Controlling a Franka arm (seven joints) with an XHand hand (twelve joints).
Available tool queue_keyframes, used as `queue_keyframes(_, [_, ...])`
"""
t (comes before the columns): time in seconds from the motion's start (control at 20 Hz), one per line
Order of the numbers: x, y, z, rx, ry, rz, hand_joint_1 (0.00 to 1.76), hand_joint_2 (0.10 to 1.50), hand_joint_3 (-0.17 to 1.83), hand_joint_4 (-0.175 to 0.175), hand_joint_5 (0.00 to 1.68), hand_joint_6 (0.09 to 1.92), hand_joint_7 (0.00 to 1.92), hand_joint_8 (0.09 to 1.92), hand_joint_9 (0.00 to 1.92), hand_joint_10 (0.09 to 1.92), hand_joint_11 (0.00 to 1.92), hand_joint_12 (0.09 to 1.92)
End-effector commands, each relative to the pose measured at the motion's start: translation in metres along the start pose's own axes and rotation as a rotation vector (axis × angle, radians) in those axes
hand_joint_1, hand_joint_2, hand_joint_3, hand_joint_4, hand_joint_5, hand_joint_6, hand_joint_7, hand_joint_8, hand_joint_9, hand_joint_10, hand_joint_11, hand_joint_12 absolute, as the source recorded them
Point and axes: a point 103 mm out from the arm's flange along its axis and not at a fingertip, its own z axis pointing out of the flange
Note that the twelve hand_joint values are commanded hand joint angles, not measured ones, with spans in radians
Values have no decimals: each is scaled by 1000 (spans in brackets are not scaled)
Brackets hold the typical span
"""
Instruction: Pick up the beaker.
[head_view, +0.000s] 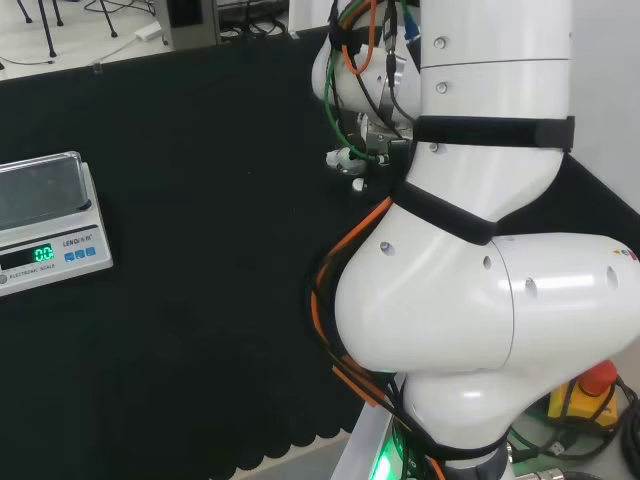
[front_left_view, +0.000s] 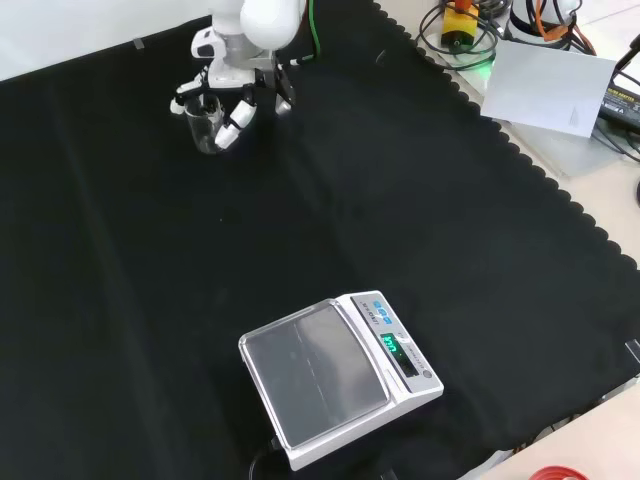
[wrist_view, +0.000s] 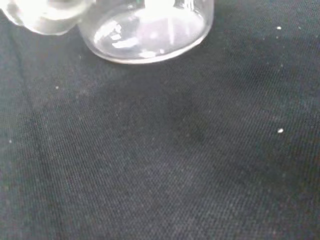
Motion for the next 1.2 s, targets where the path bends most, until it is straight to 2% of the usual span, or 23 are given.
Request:
queue_keyframes(0.05, [4,0,-10,-18,14,-8,1068,937,180,175,1152,745,1356,767,1345,570,750,1256])
queue_keyframes(0.45, [21,2,-49,-71,13,-64,1071,934,180,175,1161,730,1362,766,1348,569,761,1248])
queue_keyframes(0.6, [27,1,-57,-80,13,-76,1073,930,180,175,1170,716,1368,764,1351,569,767,1242])
queue_keyframes(0.7, [25,-1,-58,-91,31,-67,1077,925,183,175,1180,699,1372,760,1354,568,772,1238])
queue_keyframes(0.8, [34,-3,-61,-88,28,-84,1078,923,184,175,1185,690,1375,758,1357,567,776,1237])
queue_keyframes(0.9, [47,-4,-67,-85,30,-114,1079,921,185,175,1187,687,1378,757,1359,567,778,1236])
queue_keyframes(1.2, [107,-19,-88,-76,38,-262,1083,912,194,175,1201,664,1387,750,1364,561,783,1231])
